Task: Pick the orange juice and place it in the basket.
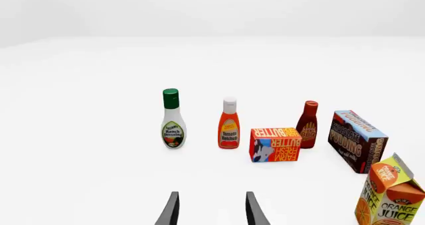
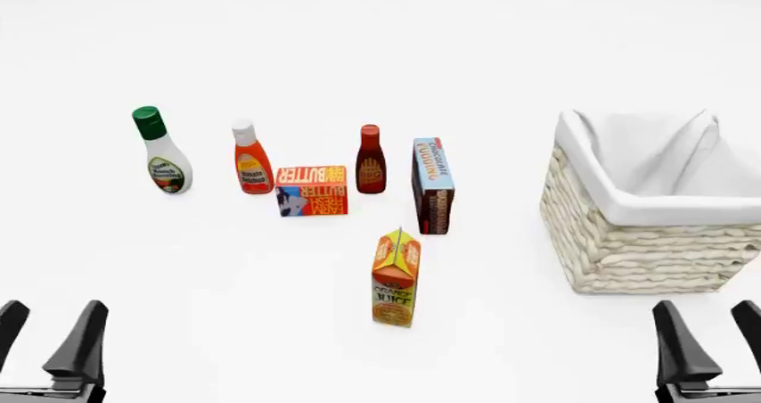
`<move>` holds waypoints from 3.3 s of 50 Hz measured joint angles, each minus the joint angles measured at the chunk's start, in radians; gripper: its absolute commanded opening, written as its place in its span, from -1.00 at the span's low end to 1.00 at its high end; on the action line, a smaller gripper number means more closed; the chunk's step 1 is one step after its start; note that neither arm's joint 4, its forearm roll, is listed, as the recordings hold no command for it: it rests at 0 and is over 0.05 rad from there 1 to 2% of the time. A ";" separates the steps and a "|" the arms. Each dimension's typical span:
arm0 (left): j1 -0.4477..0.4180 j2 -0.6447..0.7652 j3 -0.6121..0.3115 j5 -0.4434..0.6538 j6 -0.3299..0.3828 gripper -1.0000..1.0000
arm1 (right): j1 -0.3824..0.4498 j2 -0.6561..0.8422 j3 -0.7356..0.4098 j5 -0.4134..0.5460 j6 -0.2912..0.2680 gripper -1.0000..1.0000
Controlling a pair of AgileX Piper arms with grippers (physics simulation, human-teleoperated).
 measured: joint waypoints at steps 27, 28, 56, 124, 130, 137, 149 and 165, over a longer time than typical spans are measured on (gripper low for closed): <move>0.000 0.006 -0.007 0.003 -0.002 1.00 | 0.001 0.035 -0.003 -0.024 0.005 1.00; 0.000 0.007 -0.007 0.003 -0.002 1.00 | 0.001 0.038 -0.003 -0.028 0.006 1.00; 0.000 0.027 -0.010 -0.013 -0.003 1.00 | 0.020 0.203 -0.115 -0.085 0.142 1.00; -0.001 0.011 -0.006 -0.002 -0.003 1.00 | 0.441 0.994 -0.801 0.272 0.661 1.00; -0.001 0.011 -0.006 -0.002 -0.003 1.00 | 0.481 1.047 -0.861 0.335 0.706 1.00; -0.001 0.011 -0.006 -0.002 -0.003 1.00 | 0.517 1.103 -0.913 0.390 0.751 1.00; -0.001 0.011 -0.006 -0.002 -0.003 1.00 | 0.564 1.186 -0.977 0.467 0.812 1.00; -0.001 0.011 -0.006 -0.002 -0.003 1.00 | 0.616 1.310 -1.127 0.609 0.846 1.00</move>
